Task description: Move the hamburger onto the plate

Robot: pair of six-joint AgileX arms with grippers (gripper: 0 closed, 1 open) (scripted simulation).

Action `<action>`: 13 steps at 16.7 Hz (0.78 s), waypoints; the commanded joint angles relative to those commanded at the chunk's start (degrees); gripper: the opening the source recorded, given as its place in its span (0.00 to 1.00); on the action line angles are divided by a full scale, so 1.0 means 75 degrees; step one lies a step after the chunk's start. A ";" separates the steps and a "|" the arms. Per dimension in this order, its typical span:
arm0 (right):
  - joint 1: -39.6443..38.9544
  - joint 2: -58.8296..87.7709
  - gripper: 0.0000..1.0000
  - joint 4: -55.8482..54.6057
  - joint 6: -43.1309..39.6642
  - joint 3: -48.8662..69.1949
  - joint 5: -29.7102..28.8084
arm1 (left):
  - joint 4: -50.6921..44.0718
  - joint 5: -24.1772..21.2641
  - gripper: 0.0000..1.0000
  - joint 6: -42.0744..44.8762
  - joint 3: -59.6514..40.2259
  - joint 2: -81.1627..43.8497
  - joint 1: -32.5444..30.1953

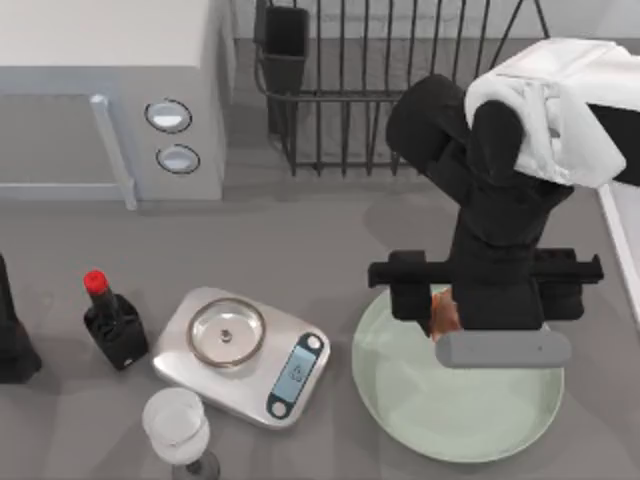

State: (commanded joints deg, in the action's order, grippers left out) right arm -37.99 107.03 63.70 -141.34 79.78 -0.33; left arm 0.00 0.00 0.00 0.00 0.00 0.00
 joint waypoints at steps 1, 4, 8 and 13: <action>0.0000 0.0000 0.00 0.0000 0.0000 0.0000 0.0000 | 0.0000 0.0000 1.00 0.0000 0.0000 0.0000 0.0000; 0.0046 0.0016 0.00 -0.0121 0.0034 -0.0123 0.0002 | 0.0000 0.0000 1.00 0.0000 0.0000 0.0000 0.0000; 0.0026 0.0304 0.00 -0.0955 0.0009 -0.0673 0.0019 | 0.0000 0.0000 1.00 0.0000 0.0000 0.0000 0.0000; 0.0016 0.0409 0.00 -0.1289 -0.0010 -0.0880 -0.0002 | 0.0000 0.0000 1.00 0.0000 0.0000 0.0000 0.0000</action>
State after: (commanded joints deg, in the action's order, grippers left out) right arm -37.87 110.09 54.03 -141.41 73.18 -0.34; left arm 0.00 0.00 0.00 0.00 0.00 0.00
